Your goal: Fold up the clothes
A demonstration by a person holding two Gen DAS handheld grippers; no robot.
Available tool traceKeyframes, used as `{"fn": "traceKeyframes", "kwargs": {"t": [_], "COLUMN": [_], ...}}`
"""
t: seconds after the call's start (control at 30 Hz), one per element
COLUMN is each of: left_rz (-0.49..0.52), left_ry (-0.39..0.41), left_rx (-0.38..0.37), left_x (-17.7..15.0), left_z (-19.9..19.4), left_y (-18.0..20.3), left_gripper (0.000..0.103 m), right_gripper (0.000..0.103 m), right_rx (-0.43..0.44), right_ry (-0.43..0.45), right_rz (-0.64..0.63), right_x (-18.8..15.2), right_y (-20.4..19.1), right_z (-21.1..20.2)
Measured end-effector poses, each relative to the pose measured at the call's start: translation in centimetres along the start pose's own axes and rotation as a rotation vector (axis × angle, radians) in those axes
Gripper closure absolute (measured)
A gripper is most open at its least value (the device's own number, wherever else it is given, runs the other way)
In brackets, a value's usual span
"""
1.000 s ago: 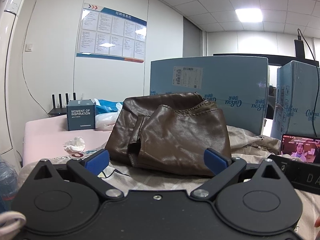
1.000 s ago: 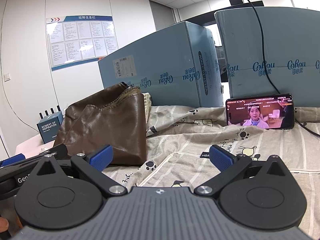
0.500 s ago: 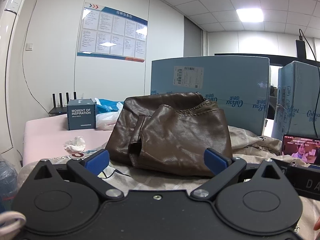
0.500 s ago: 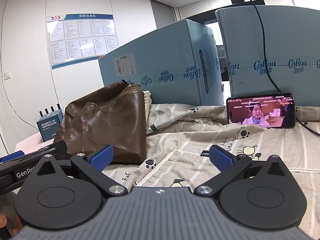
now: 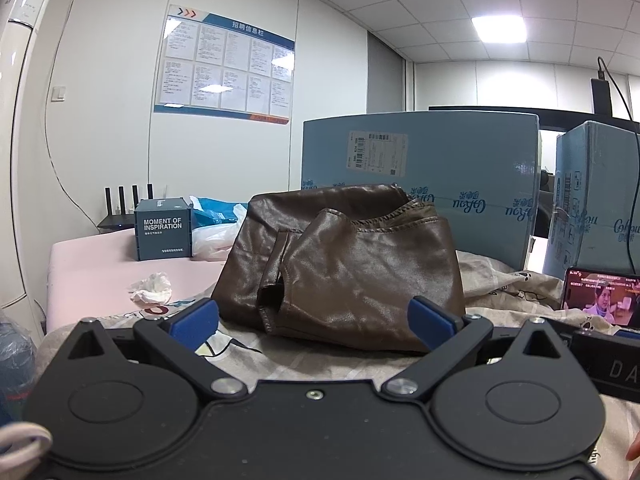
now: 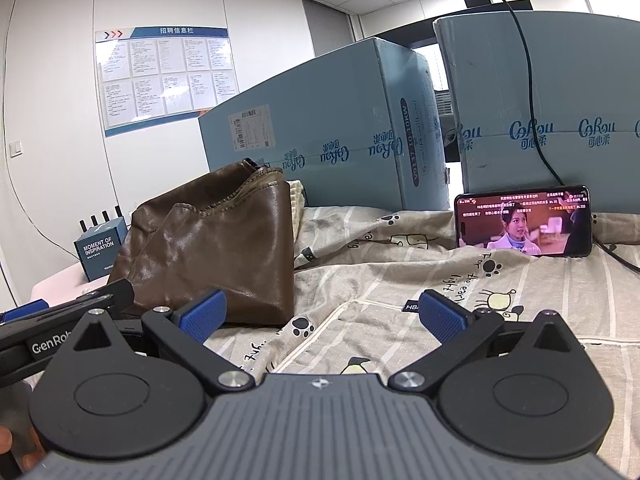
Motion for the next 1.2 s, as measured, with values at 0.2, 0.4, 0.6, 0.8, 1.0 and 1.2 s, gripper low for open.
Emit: {"fn": "traceKeyframes", "kwargs": {"t": [0.2, 0.4, 0.6, 0.8, 1.0, 1.2], "left_rz": [0.005, 0.004, 0.000, -0.001, -0.002, -0.001], "left_ry": [-0.003, -0.011, -0.015, -0.021, -0.023, -0.024], "left_rx": [-0.007, -0.010, -0.011, -0.013, -0.005, -0.006], "left_x": [0.02, -0.01, -0.03, -0.08, -0.07, -0.03], "left_z": [-0.03, -0.05, -0.04, 0.02, 0.04, 0.13], "left_y": [0.08, 0.03, -0.03, 0.04, -0.11, -0.12], "left_gripper": [0.000, 0.000, 0.000, 0.000, 0.000, 0.000], "right_gripper": [0.000, 0.000, 0.000, 0.000, 0.000, 0.000], "right_rx": [0.000, -0.004, -0.005, -0.007, -0.009, -0.009], "right_ry": [0.000, -0.002, -0.003, -0.005, -0.007, -0.008], "right_rz": [0.001, 0.003, 0.002, 0.002, 0.002, 0.002], "right_x": [-0.01, -0.07, -0.08, -0.10, -0.16, -0.19], "right_y": [-0.04, -0.05, -0.05, -0.02, 0.01, 0.02], "right_z": [-0.01, 0.07, 0.05, 0.08, 0.12, 0.13]}}
Point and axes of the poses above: each gripper's, at about its wrist camera, not at the fingertips, and z roughly the way its jaws point, y to its right, x to its top, the point moved 4 cm from there along z, roughly the way its jaws point, and after that the axes turned 13 degrees about -z, right-handed, at the moved point
